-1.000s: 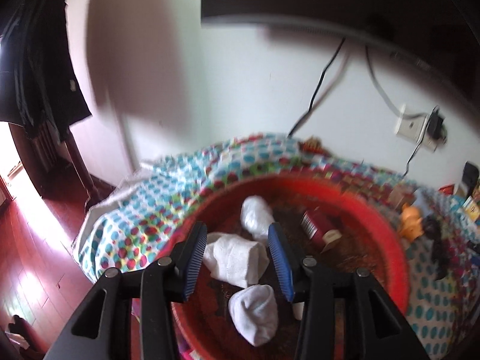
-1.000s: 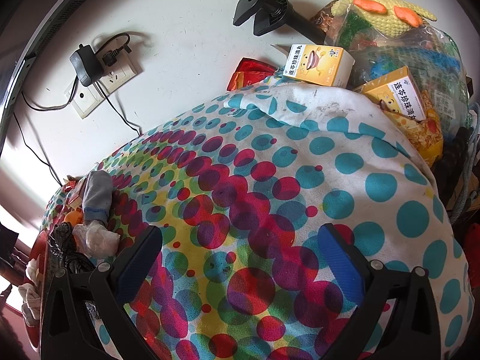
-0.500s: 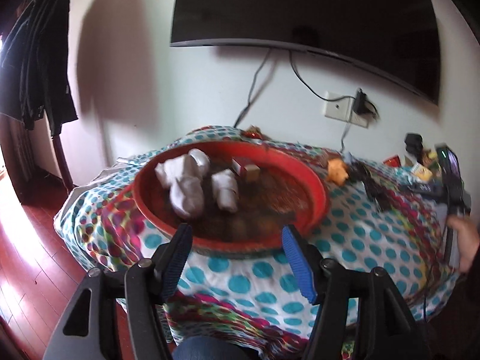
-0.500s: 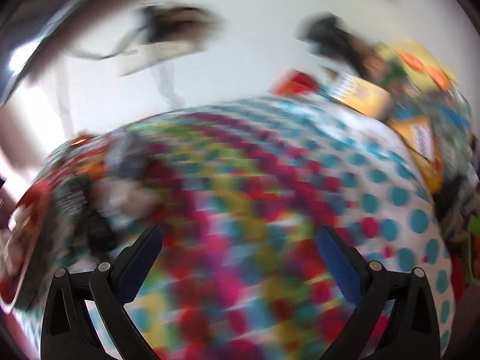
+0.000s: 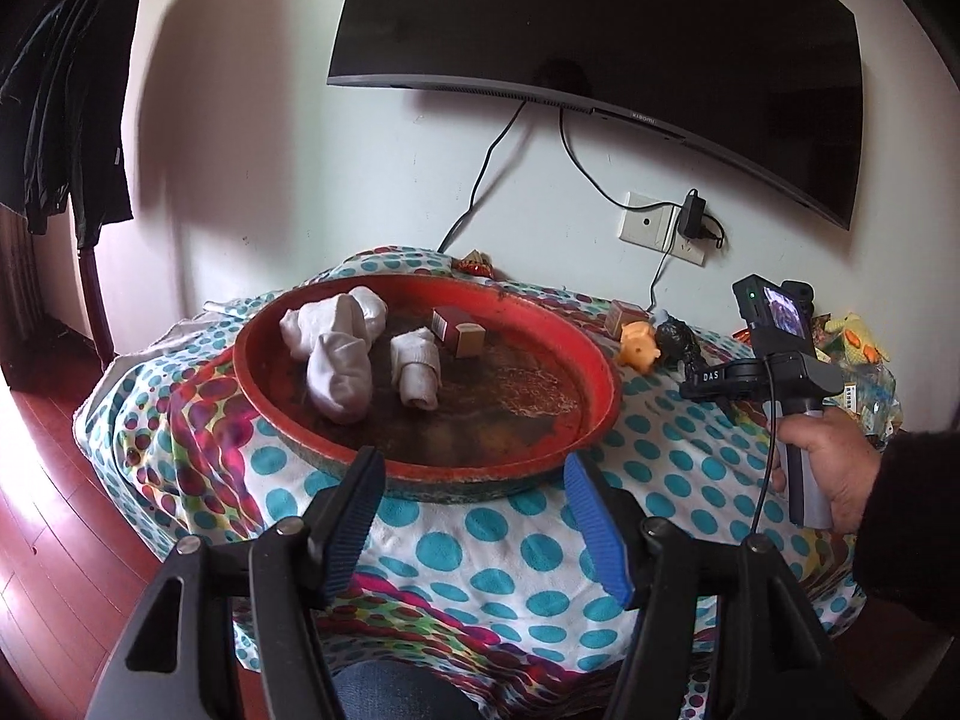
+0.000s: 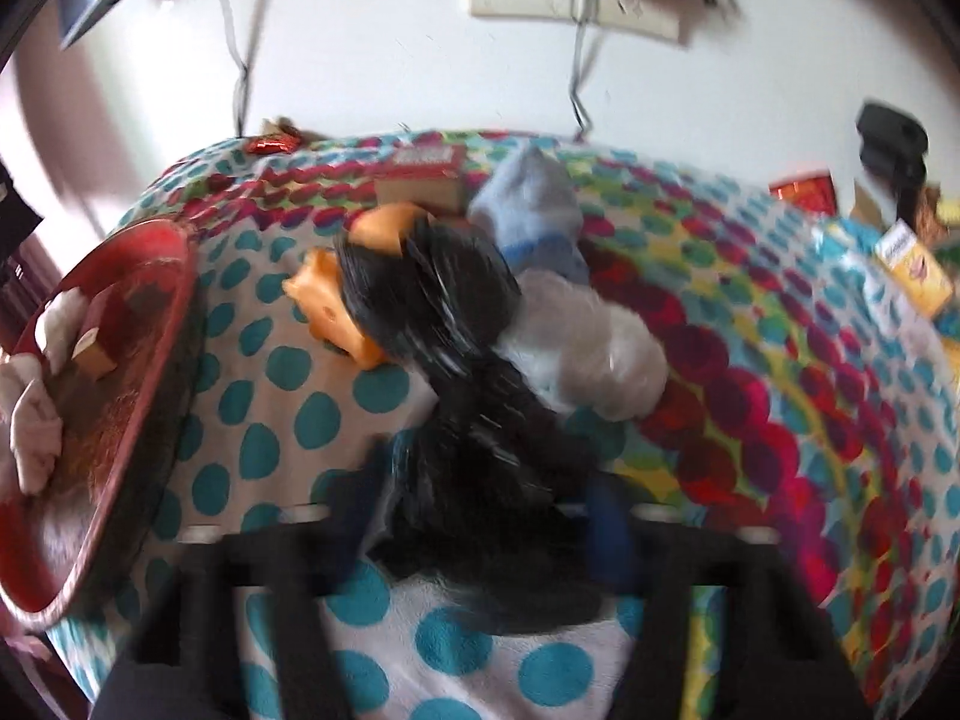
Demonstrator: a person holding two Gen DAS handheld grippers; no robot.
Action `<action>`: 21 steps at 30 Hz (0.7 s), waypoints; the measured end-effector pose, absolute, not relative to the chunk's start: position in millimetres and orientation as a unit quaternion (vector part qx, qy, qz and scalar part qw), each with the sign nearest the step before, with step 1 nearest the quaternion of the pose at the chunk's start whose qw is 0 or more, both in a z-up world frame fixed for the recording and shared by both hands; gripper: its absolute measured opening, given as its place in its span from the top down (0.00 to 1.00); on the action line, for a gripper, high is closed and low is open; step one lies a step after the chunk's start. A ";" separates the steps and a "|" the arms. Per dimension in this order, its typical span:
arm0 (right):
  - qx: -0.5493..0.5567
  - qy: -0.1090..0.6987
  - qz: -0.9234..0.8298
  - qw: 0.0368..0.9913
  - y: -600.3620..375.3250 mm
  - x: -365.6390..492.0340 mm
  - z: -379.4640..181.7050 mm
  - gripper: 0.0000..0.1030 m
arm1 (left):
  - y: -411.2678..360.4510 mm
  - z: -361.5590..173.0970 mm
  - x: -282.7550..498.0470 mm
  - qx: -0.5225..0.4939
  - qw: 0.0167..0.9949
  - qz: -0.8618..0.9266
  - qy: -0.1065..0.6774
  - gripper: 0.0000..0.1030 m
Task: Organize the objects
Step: 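Grasp the black tied plastic bag with the right gripper, then carry the black plastic bag with the right gripper into the red tray and release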
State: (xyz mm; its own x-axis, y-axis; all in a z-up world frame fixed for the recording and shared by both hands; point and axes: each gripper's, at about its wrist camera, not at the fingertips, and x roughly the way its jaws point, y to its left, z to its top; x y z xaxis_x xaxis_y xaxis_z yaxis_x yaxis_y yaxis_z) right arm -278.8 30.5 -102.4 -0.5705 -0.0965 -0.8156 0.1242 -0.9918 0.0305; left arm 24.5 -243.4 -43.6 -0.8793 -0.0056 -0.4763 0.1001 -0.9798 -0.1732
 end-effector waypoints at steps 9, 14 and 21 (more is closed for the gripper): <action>0.431 0.016 -0.902 0.029 50.2 -261.5 -79.9 0.81 | -237.9 -46.0 25.2 0.251 0.025 -0.963 0.095 0.38; 0.416 0.014 -0.909 0.021 64.1 -253.9 -56.0 0.81 | -232.7 -45.2 27.2 0.249 0.033 -0.964 0.082 0.38; 0.391 0.011 -0.920 0.018 71.3 -247.4 -21.5 0.81 | -228.9 -41.9 31.8 0.240 0.030 -0.967 0.077 0.38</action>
State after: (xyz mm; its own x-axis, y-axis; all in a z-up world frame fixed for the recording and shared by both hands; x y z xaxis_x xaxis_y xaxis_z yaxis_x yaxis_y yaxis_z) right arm -247.4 71.3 -21.5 -0.6932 -0.0249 -0.7203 0.0423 -0.9991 -0.0061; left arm 31.8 -228.9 -41.9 -0.8827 -0.0200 -0.4696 0.0944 -0.9863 -0.1353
